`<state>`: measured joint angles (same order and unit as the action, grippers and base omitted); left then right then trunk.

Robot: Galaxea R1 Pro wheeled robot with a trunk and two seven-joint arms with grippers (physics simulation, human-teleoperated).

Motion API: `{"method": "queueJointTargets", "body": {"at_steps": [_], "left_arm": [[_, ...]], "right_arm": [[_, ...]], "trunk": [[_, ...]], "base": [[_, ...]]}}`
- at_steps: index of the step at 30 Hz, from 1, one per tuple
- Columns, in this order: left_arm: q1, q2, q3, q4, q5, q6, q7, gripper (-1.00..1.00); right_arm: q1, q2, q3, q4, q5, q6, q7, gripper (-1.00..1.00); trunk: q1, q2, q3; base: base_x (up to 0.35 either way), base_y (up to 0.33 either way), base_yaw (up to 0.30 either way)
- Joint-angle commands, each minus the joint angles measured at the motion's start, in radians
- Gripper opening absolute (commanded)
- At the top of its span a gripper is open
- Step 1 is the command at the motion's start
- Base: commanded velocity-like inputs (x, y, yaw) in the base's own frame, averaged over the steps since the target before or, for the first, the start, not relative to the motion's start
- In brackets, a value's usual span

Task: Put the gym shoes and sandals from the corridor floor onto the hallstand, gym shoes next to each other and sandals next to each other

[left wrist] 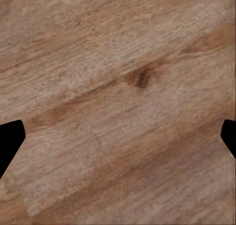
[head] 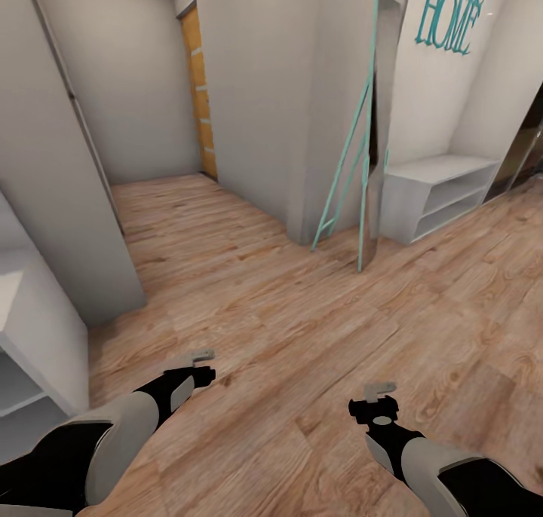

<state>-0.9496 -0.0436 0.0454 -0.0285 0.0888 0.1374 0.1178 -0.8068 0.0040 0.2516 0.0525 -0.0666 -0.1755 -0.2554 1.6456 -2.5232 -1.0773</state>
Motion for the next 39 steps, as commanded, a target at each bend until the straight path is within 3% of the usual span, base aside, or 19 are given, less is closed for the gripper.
{"method": "queueJointTargets", "body": {"at_steps": [1,28,39], "left_arm": [[0.000,0.000,0.004,-0.002,0.009,0.005,0.003,1.00],[0.000,-0.001,0.004,-0.002,0.010,0.005,0.002,1.00],[0.000,-0.001,0.004,-0.002,0.009,0.004,0.002,1.00]], "right_arm": [[-0.002,0.001,0.008,0.004,-0.007,-0.007,-0.001,1.00],[-0.002,0.001,0.008,0.004,-0.007,-0.007,0.001,1.00],[-0.002,0.001,0.008,0.004,-0.007,-0.007,0.001,1.00]], "trunk": [[0.000,0.000,-0.001],[0.000,0.000,-0.001],[0.000,0.000,-0.001]], "base": [[0.000,0.000,-0.300],[0.000,0.000,-0.300],[0.228,0.000,-0.300]]}}
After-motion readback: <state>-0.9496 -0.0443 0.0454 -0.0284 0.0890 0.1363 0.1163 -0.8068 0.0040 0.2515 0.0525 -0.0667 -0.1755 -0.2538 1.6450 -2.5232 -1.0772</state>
